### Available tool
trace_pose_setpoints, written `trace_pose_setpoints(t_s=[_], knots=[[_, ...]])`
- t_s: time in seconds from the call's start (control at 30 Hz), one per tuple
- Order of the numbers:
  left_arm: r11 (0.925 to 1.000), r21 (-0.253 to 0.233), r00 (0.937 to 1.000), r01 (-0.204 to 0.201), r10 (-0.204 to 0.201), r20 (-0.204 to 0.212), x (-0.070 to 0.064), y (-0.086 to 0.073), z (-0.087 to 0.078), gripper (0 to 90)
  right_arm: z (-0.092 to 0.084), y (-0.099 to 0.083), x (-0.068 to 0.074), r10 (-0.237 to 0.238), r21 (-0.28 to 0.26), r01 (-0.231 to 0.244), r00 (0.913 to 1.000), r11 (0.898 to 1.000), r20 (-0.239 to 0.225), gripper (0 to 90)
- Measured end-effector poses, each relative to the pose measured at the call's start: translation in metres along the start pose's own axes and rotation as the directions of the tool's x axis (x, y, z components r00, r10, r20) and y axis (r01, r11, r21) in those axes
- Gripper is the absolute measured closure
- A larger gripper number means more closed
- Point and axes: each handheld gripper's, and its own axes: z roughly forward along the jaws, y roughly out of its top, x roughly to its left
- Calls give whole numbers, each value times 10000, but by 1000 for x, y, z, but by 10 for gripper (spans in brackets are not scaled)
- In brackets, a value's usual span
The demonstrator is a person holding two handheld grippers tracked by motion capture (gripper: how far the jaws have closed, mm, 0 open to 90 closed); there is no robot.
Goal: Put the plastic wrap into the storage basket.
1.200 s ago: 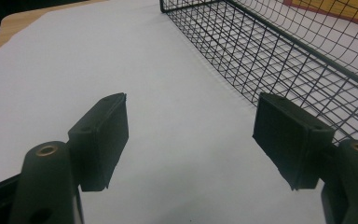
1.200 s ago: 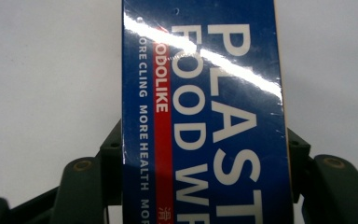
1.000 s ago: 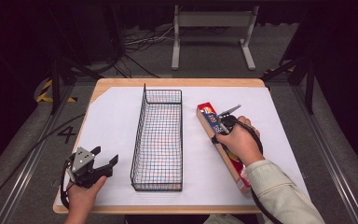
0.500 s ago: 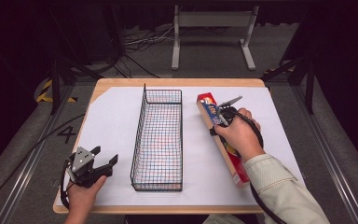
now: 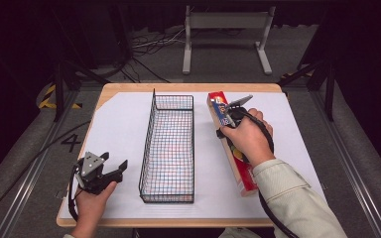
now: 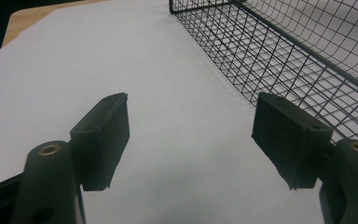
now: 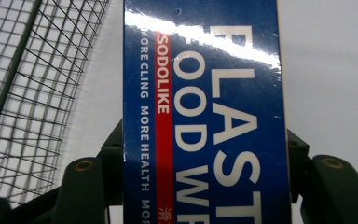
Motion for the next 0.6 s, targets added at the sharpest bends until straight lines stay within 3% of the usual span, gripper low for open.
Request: trace_pose_setpoints(t_s=[0.6], knots=[[9999, 52, 9999, -154, 154, -22, -3, 3, 6, 275, -19, 20, 39, 1214, 32, -1213, 9924, 9926, -203, 399]])
